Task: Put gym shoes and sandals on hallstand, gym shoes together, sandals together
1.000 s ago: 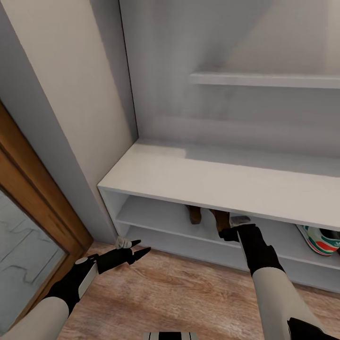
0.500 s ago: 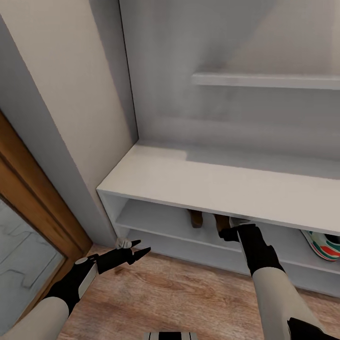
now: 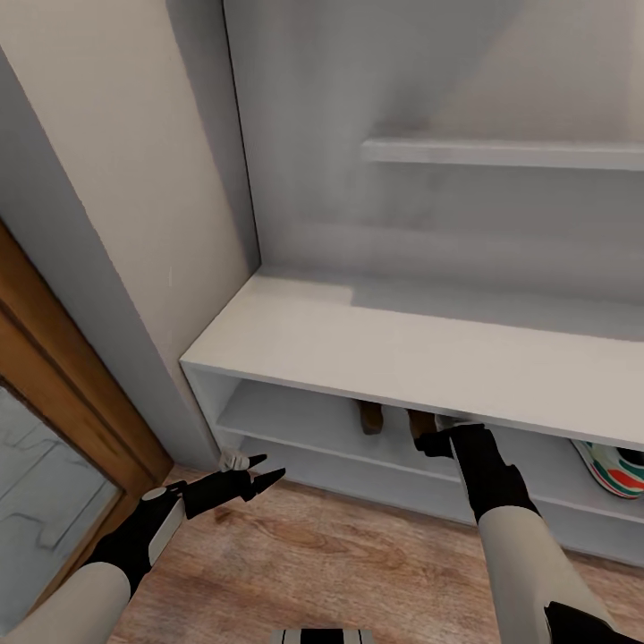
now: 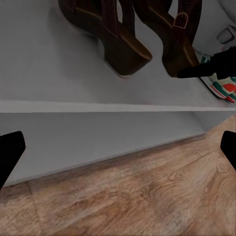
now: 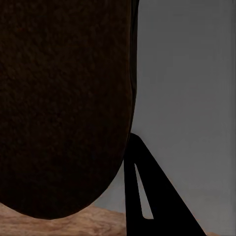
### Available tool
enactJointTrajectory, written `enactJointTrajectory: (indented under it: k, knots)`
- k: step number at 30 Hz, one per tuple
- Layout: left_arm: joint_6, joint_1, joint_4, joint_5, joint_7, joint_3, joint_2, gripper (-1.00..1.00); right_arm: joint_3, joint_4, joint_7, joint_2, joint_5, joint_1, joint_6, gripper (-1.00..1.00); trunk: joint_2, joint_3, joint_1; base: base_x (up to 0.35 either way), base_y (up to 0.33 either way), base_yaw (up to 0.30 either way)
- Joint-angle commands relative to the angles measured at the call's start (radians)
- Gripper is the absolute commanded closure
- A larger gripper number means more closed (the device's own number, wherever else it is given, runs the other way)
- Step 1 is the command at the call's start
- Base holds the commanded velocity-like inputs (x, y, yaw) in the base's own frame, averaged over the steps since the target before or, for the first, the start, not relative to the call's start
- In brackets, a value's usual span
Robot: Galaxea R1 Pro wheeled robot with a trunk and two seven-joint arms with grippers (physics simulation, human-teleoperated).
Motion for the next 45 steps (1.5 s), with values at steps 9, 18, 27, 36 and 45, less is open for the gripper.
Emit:
enactJointTrajectory:
  k: [9,18,27,36,45]
  knots:
    - [0.004,0.000,0.000,0.009,-0.001,-0.006,0.001,-1.00,-0.005,-0.002,0.009,0.002,0.010,-0.001,0.002,-1.00,0.000,-0.001,0.000,0.001,-0.001,0.000]
    - [0.004,-0.001,0.000,0.009,-0.001,-0.005,0.001,-1.00,-0.005,-0.002,0.009,0.002,0.010,-0.001,0.002,-1.00,0.000,-0.001,0.000,0.000,0.000,0.000]
    - [0.004,-0.001,0.000,0.009,-0.001,-0.005,0.001,-1.00,-0.005,-0.002,0.009,0.002,0.010,-0.001,0.002,-1.00,0.000,-0.001,0.000,0.000,0.000,0.000]
    - [0.004,0.000,0.000,0.009,-0.001,-0.005,0.001,-1.00,-0.005,-0.002,0.009,0.001,0.010,-0.001,0.002,-1.00,0.000,-0.001,0.000,-0.150,0.000,0.000]
    - [0.004,0.000,0.000,0.009,-0.001,-0.005,0.001,-1.00,-0.006,-0.002,0.009,0.003,0.010,-0.001,0.002,-1.00,0.000,-0.001,0.000,-0.324,0.000,0.000]
